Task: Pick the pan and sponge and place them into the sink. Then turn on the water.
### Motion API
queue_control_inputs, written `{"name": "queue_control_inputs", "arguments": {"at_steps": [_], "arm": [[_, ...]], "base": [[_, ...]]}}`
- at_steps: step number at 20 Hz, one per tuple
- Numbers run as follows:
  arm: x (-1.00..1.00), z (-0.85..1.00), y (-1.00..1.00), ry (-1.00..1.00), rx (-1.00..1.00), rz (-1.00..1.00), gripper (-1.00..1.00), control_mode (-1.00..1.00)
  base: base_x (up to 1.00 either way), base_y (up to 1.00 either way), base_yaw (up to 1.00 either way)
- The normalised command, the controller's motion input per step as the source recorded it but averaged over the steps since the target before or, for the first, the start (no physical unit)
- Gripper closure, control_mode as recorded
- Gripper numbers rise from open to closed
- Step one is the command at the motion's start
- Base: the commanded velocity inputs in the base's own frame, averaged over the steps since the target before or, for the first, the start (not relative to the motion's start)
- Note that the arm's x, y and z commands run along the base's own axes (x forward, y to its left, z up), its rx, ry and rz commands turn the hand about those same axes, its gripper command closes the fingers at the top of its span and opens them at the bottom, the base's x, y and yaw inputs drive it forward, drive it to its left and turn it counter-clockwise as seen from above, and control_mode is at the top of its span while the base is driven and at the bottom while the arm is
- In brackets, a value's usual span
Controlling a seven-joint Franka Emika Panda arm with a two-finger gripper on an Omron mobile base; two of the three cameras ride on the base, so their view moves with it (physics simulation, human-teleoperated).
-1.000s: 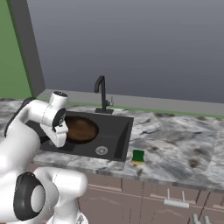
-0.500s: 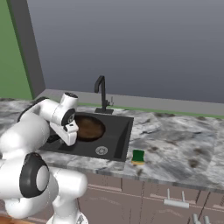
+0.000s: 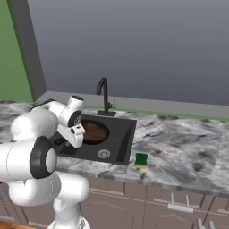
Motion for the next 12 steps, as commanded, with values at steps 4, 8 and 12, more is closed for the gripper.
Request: {"name": "queue_control_inputs", "arguments": {"at_steps": [4,8,12], "arm": [[0.15,-0.12,-0.05,0.01,-0.04,0.02,1.0,-1.0],[0.12,-0.12,-0.03,0.0,-0.05,0.01,1.0,-1.0],[0.07,-0.15,-0.1,0.0,-0.05,0.0,1.0,-1.0]], "base": [[0.0,0.0,0.0],[0.0,0.0,0.0],[0.0,0.0,0.0]]}}
